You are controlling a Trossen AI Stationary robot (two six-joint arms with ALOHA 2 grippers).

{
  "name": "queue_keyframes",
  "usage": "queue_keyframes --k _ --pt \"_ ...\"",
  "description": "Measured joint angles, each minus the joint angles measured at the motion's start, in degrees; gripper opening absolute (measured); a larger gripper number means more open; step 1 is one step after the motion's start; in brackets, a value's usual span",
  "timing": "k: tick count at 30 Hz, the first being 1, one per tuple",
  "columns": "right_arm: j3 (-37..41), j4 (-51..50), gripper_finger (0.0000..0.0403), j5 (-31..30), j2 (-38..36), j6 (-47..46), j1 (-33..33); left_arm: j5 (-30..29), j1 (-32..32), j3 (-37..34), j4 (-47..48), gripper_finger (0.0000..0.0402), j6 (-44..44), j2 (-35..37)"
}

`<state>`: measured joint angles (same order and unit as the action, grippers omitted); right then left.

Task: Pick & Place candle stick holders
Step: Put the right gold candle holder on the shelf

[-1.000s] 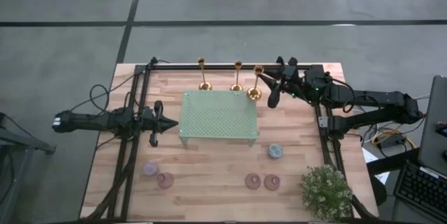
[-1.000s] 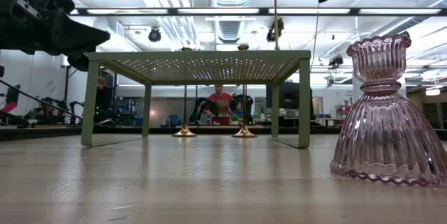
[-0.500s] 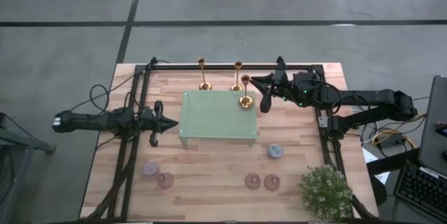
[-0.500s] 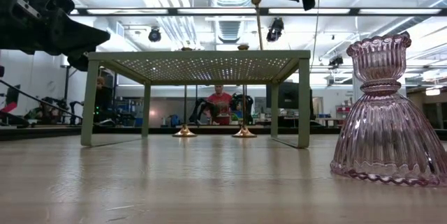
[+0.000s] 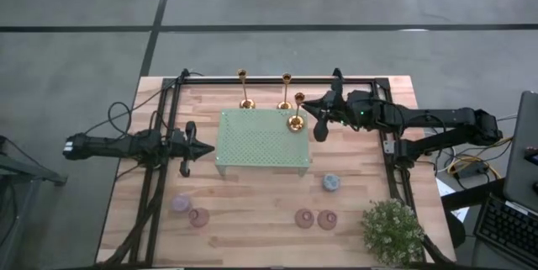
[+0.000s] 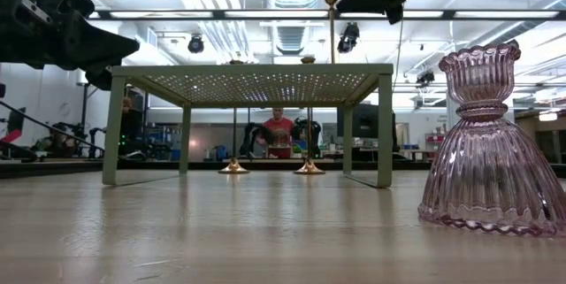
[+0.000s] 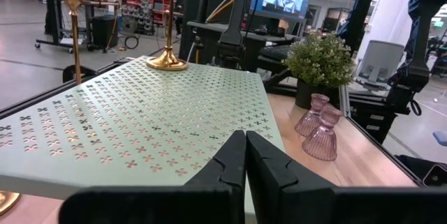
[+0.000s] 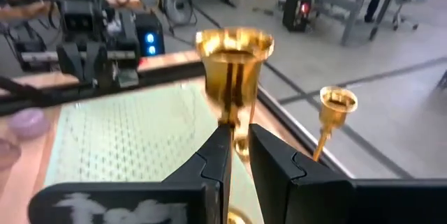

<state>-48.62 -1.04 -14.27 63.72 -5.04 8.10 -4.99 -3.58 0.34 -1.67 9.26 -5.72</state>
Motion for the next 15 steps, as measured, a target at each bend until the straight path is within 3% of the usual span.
queue_keyframes --k 8,15 --pt "0.5 -7.2 0.0044 1.4 0.1 -2.9 -0.5 0.0 0.0 0.0 0.0 0.0014 0.0 0.0" --pt "4.3 -7.2 0.0063 1.3 0.2 -5.7 -1.6 0.0 0.0 0.0 0.0 0.0014 0.0 0.0"
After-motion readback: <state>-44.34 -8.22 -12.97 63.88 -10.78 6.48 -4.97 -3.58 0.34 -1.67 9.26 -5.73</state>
